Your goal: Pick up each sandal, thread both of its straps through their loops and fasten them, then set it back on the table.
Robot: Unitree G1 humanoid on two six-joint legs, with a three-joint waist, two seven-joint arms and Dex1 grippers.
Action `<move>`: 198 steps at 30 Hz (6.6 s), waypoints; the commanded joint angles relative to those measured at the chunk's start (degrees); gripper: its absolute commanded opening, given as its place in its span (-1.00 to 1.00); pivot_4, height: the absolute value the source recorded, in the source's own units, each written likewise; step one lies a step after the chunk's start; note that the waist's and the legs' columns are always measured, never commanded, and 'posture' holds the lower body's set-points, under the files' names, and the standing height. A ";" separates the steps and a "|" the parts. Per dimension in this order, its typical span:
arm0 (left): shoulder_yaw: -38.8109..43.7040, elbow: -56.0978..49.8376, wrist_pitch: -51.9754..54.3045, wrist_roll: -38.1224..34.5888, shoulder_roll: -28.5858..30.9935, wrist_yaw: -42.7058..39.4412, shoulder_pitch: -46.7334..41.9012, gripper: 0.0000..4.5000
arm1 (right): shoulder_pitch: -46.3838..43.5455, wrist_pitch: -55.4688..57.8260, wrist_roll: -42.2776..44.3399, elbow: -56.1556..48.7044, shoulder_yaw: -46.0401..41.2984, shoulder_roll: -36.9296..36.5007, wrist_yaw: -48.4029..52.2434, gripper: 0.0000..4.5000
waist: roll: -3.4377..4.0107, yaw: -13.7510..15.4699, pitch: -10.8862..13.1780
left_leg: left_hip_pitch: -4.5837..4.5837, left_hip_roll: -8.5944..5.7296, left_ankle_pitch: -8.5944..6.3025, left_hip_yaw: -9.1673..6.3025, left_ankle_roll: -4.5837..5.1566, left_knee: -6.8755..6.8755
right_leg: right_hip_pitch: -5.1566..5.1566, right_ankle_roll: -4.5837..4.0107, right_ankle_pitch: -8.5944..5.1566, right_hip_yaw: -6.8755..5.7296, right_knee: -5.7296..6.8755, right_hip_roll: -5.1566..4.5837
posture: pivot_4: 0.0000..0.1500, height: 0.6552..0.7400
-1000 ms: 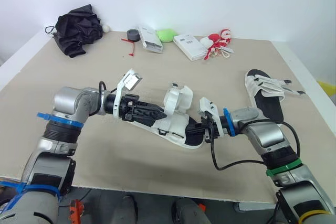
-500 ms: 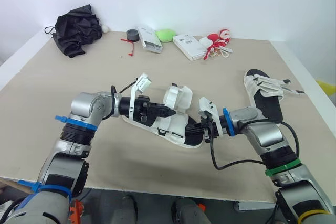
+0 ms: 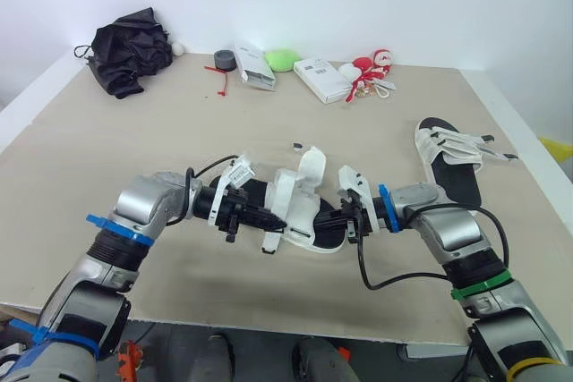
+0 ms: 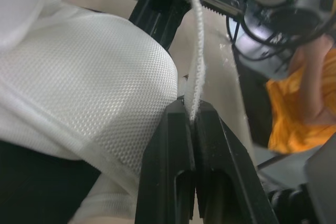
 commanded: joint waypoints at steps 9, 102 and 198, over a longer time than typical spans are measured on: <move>5.14 -6.16 3.85 -4.55 1.08 1.52 0.92 -0.21 | 0.83 1.07 -2.23 1.92 2.89 -0.10 -0.09 -1.00 | 0.00 0.00 0.01 | -0.02 0.01 0.00 0.00 0.00 0.00 | -0.03 0.00 0.00 0.00 0.00 0.00 | 1.00 0.82; 29.72 9.75 31.76 -31.76 -13.15 27.05 -7.56 -0.98 | 1.40 1.53 -1.78 1.20 1.67 -0.21 -1.61 -1.00 | -0.05 0.31 0.10 | -0.07 0.09 -0.11 0.04 0.01 0.25 | 0.00 0.03 0.07 0.12 0.01 0.17 | 1.00 0.82; 24.02 16.90 -0.11 -4.86 -25.74 23.96 -13.45 -0.91 | 6.05 4.24 -0.17 -3.50 -1.56 0.15 -5.59 -1.00 | 0.00 -0.08 0.10 | -0.19 -0.54 0.09 0.01 -0.23 -0.02 | -0.13 0.48 0.10 0.19 -0.05 -0.37 | 1.00 0.82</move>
